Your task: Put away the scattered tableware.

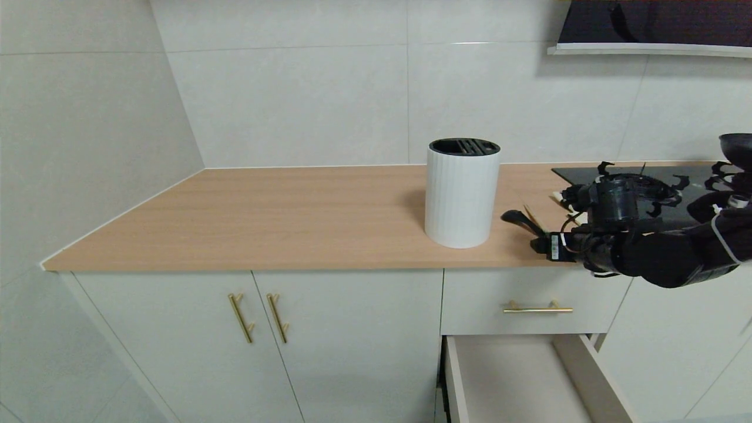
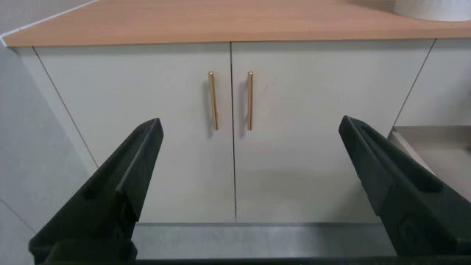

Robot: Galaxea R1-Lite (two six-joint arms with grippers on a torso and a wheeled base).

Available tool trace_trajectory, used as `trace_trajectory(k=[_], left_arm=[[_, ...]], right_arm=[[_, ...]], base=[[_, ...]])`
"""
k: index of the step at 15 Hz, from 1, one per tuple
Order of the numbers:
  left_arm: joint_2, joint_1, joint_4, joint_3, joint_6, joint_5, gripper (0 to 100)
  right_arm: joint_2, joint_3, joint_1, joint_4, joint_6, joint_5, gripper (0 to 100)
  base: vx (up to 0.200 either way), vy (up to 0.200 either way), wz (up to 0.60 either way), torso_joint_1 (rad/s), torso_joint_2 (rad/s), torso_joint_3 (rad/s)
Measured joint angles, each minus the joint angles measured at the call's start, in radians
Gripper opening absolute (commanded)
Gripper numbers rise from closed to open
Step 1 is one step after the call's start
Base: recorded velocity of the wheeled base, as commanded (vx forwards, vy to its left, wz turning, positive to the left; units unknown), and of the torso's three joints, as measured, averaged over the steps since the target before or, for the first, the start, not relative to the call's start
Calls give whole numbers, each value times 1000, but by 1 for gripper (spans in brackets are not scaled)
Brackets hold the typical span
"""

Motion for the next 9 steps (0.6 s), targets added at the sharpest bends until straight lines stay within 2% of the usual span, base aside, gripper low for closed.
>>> trace_trajectory(k=[1,2,9], left_arm=[[0,0,0,0,0,0,100],[0,0,0,0,0,0,100],[0,0,0,0,0,0,100]], right_arm=[[9,-5,-1,1,9,0,100],[19,-10,-3,1,18,0,0],[39,-18,-5,1,25,0,0]], base=[[0,0,0,0,0,0],[0,0,0,0,0,0],[0,0,0,0,0,0]])
